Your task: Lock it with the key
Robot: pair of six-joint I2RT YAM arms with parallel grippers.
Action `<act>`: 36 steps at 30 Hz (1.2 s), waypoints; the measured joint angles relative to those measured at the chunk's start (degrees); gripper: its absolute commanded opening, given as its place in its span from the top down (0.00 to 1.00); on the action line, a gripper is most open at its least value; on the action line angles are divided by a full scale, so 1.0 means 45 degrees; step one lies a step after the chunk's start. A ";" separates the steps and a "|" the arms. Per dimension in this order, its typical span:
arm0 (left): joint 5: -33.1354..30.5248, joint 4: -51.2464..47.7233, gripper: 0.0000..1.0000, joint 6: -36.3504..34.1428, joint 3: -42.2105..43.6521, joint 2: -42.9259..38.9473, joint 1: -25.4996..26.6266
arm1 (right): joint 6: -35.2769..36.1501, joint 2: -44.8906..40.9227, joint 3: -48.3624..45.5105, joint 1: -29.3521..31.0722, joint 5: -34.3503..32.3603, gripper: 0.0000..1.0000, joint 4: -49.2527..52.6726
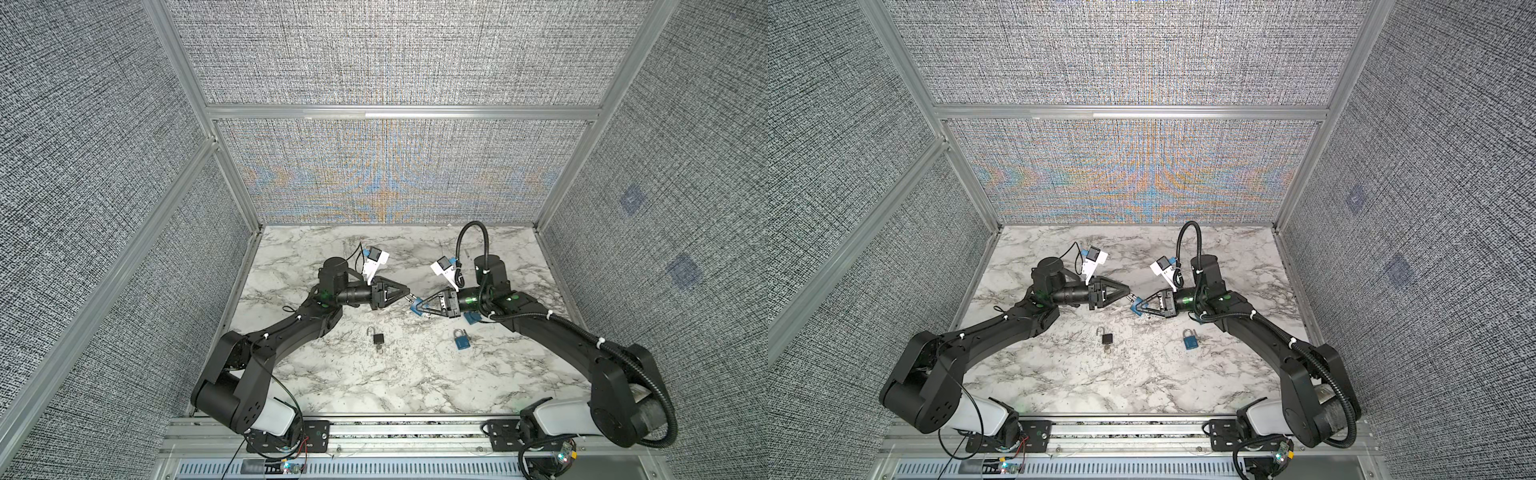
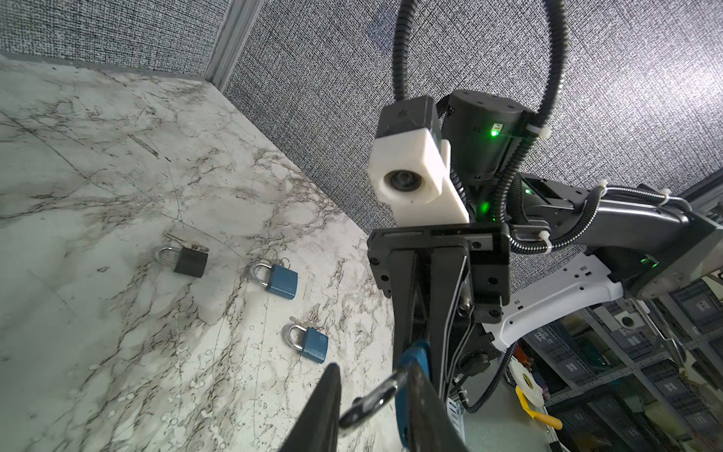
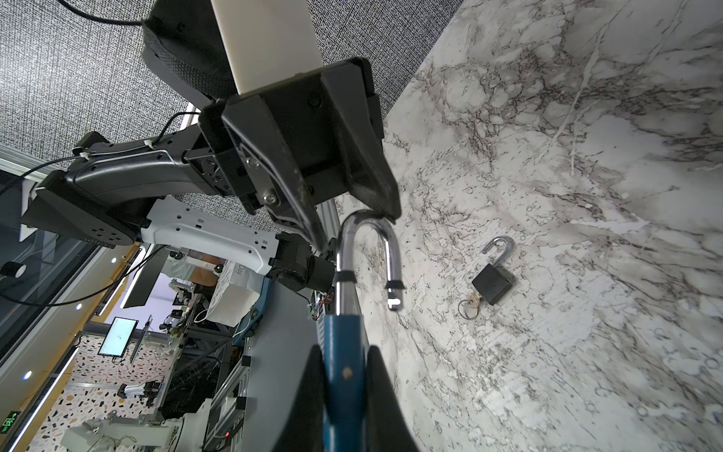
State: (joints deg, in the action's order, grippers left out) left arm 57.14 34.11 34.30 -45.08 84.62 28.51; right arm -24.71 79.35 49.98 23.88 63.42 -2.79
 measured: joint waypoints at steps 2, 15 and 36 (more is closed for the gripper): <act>-0.0034 -0.0053 0.71 -0.0029 0.0005 -0.0024 0.0000 | 0.0000 0.0000 0.0000 -0.0005 -0.0005 1.00 0.0000; -0.0039 -0.0238 0.73 -0.0097 0.0058 -0.0170 -0.0010 | 0.0000 0.0000 0.0053 -0.0049 -0.0005 1.00 0.0010; 0.0044 -0.0476 0.95 -0.0078 0.0214 -0.0325 -0.0015 | -0.0010 0.0097 0.0136 -0.0058 -0.0053 1.00 0.0010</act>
State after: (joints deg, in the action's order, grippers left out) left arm 57.34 31.97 33.95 -44.12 83.15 28.45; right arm -24.75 79.79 50.59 23.62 63.18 -2.74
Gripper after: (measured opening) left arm 0.087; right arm 0.113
